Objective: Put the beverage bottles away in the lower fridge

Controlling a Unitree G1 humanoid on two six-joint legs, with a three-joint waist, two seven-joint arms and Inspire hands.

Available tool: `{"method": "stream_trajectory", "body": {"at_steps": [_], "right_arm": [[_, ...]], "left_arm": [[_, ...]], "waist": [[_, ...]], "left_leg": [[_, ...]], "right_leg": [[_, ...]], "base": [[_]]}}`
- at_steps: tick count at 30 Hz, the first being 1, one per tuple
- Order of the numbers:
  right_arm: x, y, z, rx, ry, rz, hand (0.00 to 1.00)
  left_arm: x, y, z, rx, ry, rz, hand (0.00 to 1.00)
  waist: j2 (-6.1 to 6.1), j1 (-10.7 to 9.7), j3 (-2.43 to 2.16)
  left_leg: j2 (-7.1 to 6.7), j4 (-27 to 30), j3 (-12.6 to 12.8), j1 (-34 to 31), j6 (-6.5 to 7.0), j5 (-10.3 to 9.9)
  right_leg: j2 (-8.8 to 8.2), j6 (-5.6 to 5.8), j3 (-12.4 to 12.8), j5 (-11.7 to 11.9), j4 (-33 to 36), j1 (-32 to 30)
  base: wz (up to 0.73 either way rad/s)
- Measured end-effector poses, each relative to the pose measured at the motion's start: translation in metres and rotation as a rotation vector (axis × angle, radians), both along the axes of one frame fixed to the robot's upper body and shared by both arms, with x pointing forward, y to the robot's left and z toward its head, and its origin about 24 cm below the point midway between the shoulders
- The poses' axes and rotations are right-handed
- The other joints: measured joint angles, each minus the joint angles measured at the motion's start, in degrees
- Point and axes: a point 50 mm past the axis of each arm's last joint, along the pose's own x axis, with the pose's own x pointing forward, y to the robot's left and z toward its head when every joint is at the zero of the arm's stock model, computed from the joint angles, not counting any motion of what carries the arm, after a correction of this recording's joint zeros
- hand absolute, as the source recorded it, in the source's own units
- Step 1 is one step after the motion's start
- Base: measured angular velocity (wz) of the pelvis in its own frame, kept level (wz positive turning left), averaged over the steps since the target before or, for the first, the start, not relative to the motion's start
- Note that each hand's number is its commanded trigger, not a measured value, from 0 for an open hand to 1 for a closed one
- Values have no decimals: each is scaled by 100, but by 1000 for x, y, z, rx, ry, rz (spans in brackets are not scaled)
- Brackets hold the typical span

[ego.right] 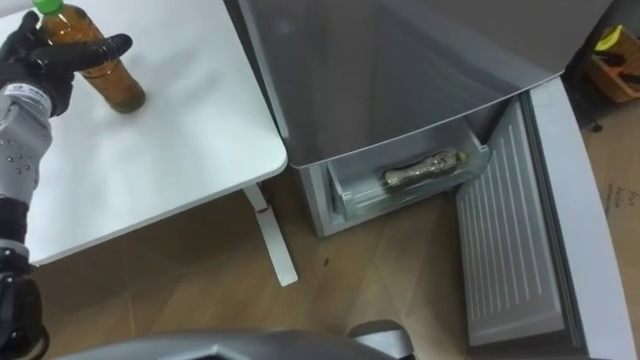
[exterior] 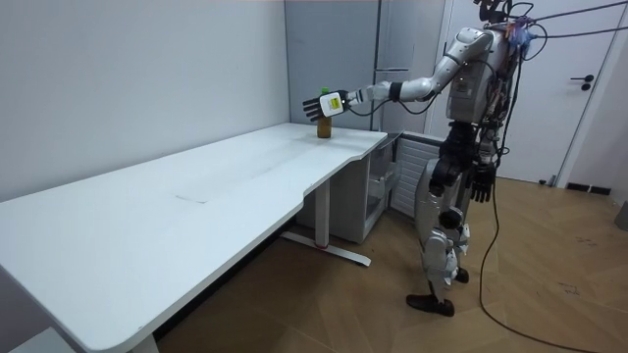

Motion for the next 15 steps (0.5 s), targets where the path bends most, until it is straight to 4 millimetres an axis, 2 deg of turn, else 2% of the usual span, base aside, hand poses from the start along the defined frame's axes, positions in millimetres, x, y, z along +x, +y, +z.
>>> {"method": "stream_trajectory", "body": {"at_steps": [5,15], "right_arm": [[-2,-1,1,-2,13,-9,0],[0,-2,1,-21,11,-6,0]], "left_arm": [[-1,0,-2,-9,21,-9,0],[-1,0,-2,-14,25,-28,0]], "waist": [[25,-3,-39],[39,-7,-46]], "left_leg": [[2,0,24,8,0,0],[6,-3,38,3,0,-3]], "right_leg": [[3,0,22,2,6,-14],[6,0,38,3,13,-27]], "base": [[-2],[0]]}}
